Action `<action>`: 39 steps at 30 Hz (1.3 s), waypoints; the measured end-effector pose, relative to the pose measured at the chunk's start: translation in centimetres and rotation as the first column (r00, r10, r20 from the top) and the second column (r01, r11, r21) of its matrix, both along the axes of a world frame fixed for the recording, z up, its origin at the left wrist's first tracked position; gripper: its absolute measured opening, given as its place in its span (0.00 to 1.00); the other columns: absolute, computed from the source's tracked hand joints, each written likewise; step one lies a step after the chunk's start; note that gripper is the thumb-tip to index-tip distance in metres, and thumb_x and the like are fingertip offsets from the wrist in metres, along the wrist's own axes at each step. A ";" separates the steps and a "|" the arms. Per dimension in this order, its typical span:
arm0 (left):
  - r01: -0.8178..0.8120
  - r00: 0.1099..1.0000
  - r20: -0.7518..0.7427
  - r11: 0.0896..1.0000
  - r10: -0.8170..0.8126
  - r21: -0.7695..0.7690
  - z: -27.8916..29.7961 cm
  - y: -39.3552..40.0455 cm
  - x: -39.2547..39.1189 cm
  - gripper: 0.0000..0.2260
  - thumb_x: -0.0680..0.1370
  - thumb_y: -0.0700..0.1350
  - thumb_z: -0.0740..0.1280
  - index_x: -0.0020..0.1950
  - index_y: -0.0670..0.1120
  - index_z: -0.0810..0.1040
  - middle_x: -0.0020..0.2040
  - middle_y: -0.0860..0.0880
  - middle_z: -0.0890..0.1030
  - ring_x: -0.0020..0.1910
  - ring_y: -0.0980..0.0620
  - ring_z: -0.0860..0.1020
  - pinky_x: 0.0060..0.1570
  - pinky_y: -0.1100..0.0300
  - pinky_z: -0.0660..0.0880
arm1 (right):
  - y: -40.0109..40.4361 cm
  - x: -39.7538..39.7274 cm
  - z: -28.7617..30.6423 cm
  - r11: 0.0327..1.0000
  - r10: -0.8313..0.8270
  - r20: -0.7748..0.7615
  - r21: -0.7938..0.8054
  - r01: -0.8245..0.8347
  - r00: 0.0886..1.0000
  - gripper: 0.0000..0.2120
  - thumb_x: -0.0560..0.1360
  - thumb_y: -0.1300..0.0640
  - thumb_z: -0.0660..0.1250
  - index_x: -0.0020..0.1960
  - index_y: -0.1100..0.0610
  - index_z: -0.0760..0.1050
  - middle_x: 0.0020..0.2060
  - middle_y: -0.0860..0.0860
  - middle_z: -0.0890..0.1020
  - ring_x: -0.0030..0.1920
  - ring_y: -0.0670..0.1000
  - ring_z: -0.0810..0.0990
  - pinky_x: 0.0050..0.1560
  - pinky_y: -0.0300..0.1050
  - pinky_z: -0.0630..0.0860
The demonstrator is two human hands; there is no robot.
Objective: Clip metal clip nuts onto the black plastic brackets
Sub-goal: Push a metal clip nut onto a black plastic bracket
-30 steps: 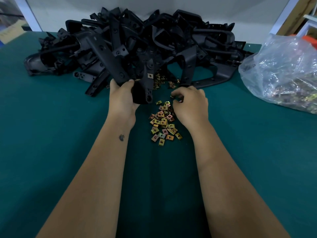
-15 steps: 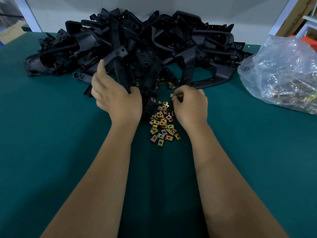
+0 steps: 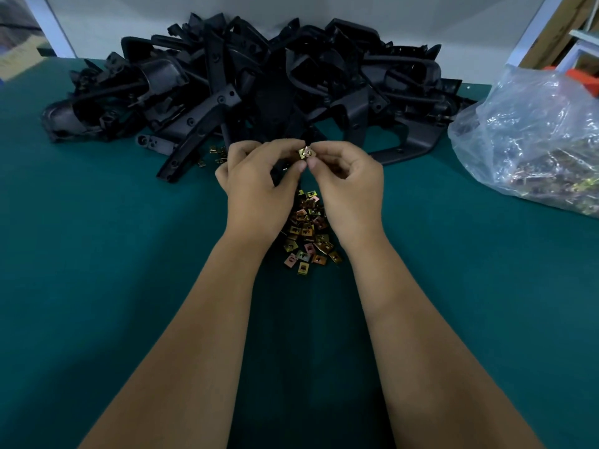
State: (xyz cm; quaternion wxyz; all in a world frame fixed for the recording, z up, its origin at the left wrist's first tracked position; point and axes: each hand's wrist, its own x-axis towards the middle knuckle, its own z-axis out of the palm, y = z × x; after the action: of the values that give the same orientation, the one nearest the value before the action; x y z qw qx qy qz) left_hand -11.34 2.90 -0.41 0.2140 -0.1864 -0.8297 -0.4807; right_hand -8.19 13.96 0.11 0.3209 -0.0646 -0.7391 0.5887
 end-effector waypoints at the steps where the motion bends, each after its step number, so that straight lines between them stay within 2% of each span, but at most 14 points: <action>1: -0.001 1.000 0.006 1.000 0.001 0.007 0.0 -0.1 0.0 0.10 0.79 0.48 0.69 0.59 0.57 0.81 0.47 0.65 0.79 0.57 0.61 0.65 0.58 0.61 0.55 | 0.0 0.0 0.0 1.000 0.009 0.004 0.004 -0.009 1.000 0.09 0.75 0.66 0.69 0.48 0.53 0.81 0.42 0.42 0.83 0.46 0.39 0.82 0.50 0.33 0.76; 12: 0.009 0.997 0.078 0.999 -0.013 0.043 -0.1 0.4 0.0 0.07 0.81 0.44 0.66 0.56 0.54 0.81 0.45 0.68 0.73 0.55 0.63 0.63 0.58 0.61 0.54 | -0.5 0.0 -0.1 0.997 0.022 0.058 0.075 -0.026 0.998 0.06 0.78 0.63 0.67 0.51 0.53 0.77 0.44 0.42 0.80 0.47 0.36 0.78 0.49 0.28 0.73; 15: 0.022 0.994 0.103 0.997 -0.030 0.078 -0.3 0.5 0.0 0.08 0.81 0.44 0.66 0.56 0.55 0.81 0.46 0.67 0.73 0.52 0.70 0.63 0.60 0.62 0.55 | -0.5 -0.1 -0.3 0.993 0.010 0.065 0.120 -0.018 0.998 0.05 0.78 0.62 0.67 0.52 0.55 0.79 0.44 0.41 0.80 0.46 0.35 0.78 0.48 0.27 0.72; 17: 0.009 0.993 0.113 0.993 -0.022 0.117 -0.3 0.6 0.2 0.08 0.80 0.45 0.67 0.56 0.55 0.81 0.46 0.68 0.72 0.54 0.73 0.63 0.61 0.67 0.54 | -0.6 -0.1 -0.4 0.985 -0.023 0.056 0.170 0.013 0.998 0.05 0.79 0.62 0.66 0.52 0.58 0.80 0.43 0.41 0.80 0.45 0.36 0.78 0.47 0.26 0.71; 18: -0.004 0.992 0.124 0.990 -0.014 0.142 -0.2 0.5 0.2 0.08 0.80 0.45 0.67 0.56 0.55 0.82 0.46 0.68 0.70 0.55 0.71 0.64 0.63 0.67 0.55 | -0.7 -0.2 -0.5 0.978 -0.049 0.051 0.203 0.038 0.998 0.06 0.79 0.62 0.66 0.53 0.59 0.80 0.44 0.43 0.81 0.46 0.38 0.78 0.47 0.27 0.71; 20: -0.015 0.988 0.152 0.985 -0.012 0.172 0.0 0.5 0.3 0.07 0.79 0.46 0.69 0.55 0.56 0.83 0.47 0.66 0.70 0.58 0.64 0.68 0.69 0.59 0.62 | -0.7 -0.2 -0.6 0.962 -0.098 0.033 0.257 0.087 0.995 0.07 0.79 0.61 0.66 0.54 0.60 0.81 0.46 0.48 0.83 0.49 0.43 0.80 0.50 0.32 0.74; 22: -0.004 0.987 0.157 0.986 -0.022 0.166 0.1 0.4 0.3 0.07 0.78 0.46 0.70 0.54 0.56 0.83 0.47 0.65 0.73 0.59 0.60 0.69 0.69 0.50 0.66 | -0.6 -0.1 -0.7 0.952 -0.132 0.015 0.280 0.123 0.991 0.08 0.78 0.60 0.67 0.55 0.60 0.81 0.48 0.50 0.84 0.51 0.47 0.81 0.54 0.40 0.76; 24: 0.001 0.987 0.157 0.984 -0.030 0.176 0.2 0.4 0.3 0.07 0.77 0.47 0.72 0.54 0.57 0.83 0.47 0.64 0.75 0.59 0.60 0.70 0.69 0.49 0.66 | -0.5 -0.1 -0.7 0.943 -0.158 -0.013 0.296 0.155 0.987 0.08 0.78 0.60 0.67 0.55 0.60 0.81 0.48 0.51 0.84 0.51 0.50 0.81 0.55 0.46 0.77; 26: -0.014 0.984 0.178 0.978 -0.024 0.207 0.2 0.4 0.4 0.08 0.77 0.47 0.72 0.53 0.59 0.82 0.52 0.58 0.77 0.61 0.58 0.71 0.69 0.51 0.67 | -0.7 0.0 -0.7 0.937 -0.174 -0.042 0.299 0.179 0.984 0.08 0.78 0.61 0.67 0.55 0.61 0.82 0.48 0.51 0.85 0.51 0.51 0.81 0.55 0.49 0.77; 28: -0.034 0.979 0.205 0.971 -0.016 0.238 0.2 0.4 0.4 0.08 0.76 0.47 0.73 0.53 0.58 0.83 0.55 0.52 0.79 0.60 0.58 0.71 0.68 0.59 0.67 | -0.8 -0.1 -0.7 0.935 -0.184 -0.059 0.298 0.194 0.981 0.08 0.78 0.61 0.67 0.55 0.61 0.82 0.48 0.51 0.85 0.51 0.51 0.81 0.55 0.50 0.78; 30: -0.044 0.975 0.223 0.964 -0.016 0.262 0.3 0.4 0.5 0.07 0.76 0.47 0.74 0.53 0.57 0.84 0.56 0.51 0.79 0.58 0.61 0.72 0.63 0.70 0.67 | -1.0 -0.1 -0.7 0.930 -0.196 -0.073 0.304 0.209 0.978 0.08 0.78 0.61 0.67 0.55 0.61 0.82 0.48 0.50 0.85 0.51 0.51 0.82 0.55 0.49 0.78; 32: -0.043 0.973 0.230 0.961 -0.022 0.275 0.3 0.5 0.6 0.07 0.75 0.48 0.74 0.51 0.59 0.83 0.55 0.51 0.79 0.56 0.62 0.73 0.60 0.73 0.67 | -1.0 -0.1 -0.7 0.930 -0.201 -0.084 0.298 0.217 0.976 0.09 0.78 0.61 0.67 0.56 0.61 0.82 0.49 0.51 0.85 0.51 0.50 0.82 0.56 0.48 0.78; 35: -0.040 0.966 0.256 0.952 -0.041 0.304 0.4 0.7 0.8 0.08 0.75 0.49 0.74 0.48 0.63 0.81 0.55 0.53 0.79 0.58 0.61 0.73 0.67 0.61 0.69 | -1.2 0.0 -0.7 0.934 -0.216 -0.113 0.266 0.239 0.970 0.09 0.77 0.61 0.67 0.55 0.61 0.82 0.48 0.50 0.85 0.51 0.48 0.82 0.55 0.45 0.78; 39: 0.051 0.964 0.228 0.935 -0.138 0.351 0.7 0.8 1.0 0.06 0.79 0.48 0.68 0.49 0.57 0.84 0.48 0.57 0.84 0.56 0.59 0.78 0.63 0.53 0.73 | -1.2 0.1 -0.5 0.946 -0.204 -0.110 0.235 0.224 0.973 0.08 0.78 0.61 0.67 0.55 0.60 0.82 0.48 0.49 0.85 0.51 0.47 0.81 0.55 0.43 0.77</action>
State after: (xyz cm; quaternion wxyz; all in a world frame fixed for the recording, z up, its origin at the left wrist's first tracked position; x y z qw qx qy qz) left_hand -10.29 3.69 0.33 0.1136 -0.1244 -0.7439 -0.6468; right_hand -8.12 12.78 -0.39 0.4193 -0.0793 -0.7808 0.4564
